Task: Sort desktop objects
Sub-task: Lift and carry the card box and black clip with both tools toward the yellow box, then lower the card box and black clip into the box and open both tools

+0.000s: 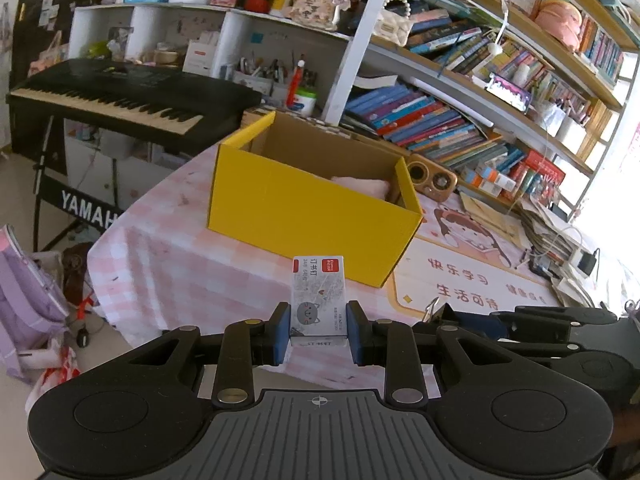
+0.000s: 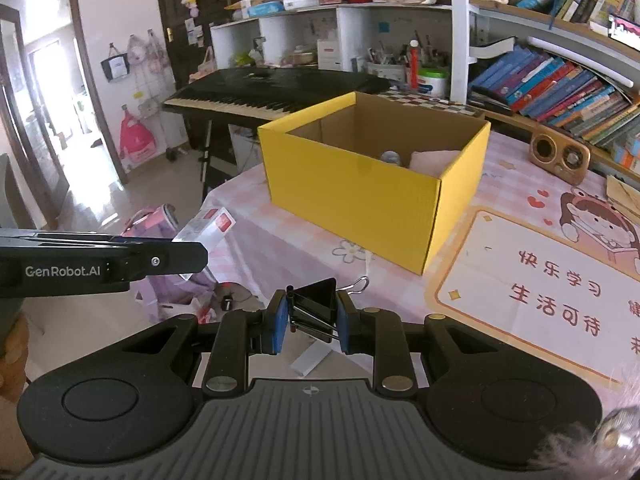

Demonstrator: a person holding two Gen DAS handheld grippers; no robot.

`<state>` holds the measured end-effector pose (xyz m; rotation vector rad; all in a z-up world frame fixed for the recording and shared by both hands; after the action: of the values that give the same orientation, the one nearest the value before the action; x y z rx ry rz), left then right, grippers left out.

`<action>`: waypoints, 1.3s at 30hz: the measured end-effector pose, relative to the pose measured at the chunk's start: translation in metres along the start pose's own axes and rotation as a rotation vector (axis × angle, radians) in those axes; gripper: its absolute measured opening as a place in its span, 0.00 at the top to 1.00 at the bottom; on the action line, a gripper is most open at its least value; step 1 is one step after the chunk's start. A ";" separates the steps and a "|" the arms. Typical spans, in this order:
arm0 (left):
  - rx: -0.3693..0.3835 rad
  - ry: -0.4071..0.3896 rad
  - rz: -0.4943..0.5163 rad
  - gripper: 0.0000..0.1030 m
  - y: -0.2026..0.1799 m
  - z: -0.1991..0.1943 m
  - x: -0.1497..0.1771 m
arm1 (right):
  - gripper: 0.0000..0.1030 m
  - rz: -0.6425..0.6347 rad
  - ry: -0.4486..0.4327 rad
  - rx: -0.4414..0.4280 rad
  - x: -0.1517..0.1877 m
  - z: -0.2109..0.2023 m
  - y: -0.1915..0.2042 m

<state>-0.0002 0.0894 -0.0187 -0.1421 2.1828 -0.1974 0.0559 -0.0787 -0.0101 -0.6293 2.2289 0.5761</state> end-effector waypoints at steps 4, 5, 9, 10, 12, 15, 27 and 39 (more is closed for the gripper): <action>-0.002 -0.006 0.001 0.73 0.003 0.001 -0.003 | 0.78 -0.003 -0.007 -0.003 -0.002 0.001 0.002; -0.003 -0.008 0.001 0.73 0.003 0.001 -0.004 | 0.78 -0.003 -0.013 -0.004 -0.003 0.001 0.002; -0.005 -0.023 0.009 0.73 0.004 0.003 -0.012 | 0.78 -0.001 -0.039 -0.004 -0.013 0.001 0.000; -0.006 -0.028 0.011 0.73 0.005 0.004 -0.014 | 0.78 -0.001 -0.046 -0.005 -0.017 0.002 -0.001; -0.008 -0.041 0.013 0.73 0.006 0.006 -0.021 | 0.78 0.002 -0.062 -0.010 -0.024 0.003 -0.002; -0.014 -0.060 0.019 0.73 0.009 0.010 -0.032 | 0.78 0.004 -0.094 -0.018 -0.040 0.005 -0.005; -0.035 -0.157 0.059 0.73 0.017 0.059 -0.111 | 0.78 -0.033 -0.227 -0.017 -0.134 0.033 -0.033; -0.049 -0.036 0.140 0.73 0.030 0.171 -0.163 | 0.78 -0.137 -0.113 0.024 -0.186 0.145 -0.073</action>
<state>0.2320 0.1321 0.0072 -0.0203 2.1524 -0.0623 0.2891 -0.0039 0.0232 -0.7128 2.0661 0.5028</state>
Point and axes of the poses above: each gripper's, at about its wrist camera, not at the fingertips, and z roughly the way its jaws point, y to its left, x to its underside, the point moved 3 cm from there along z, roughly the way its jaws point, and after that the axes turned 8 degrees about z, right-handed, at the moved point
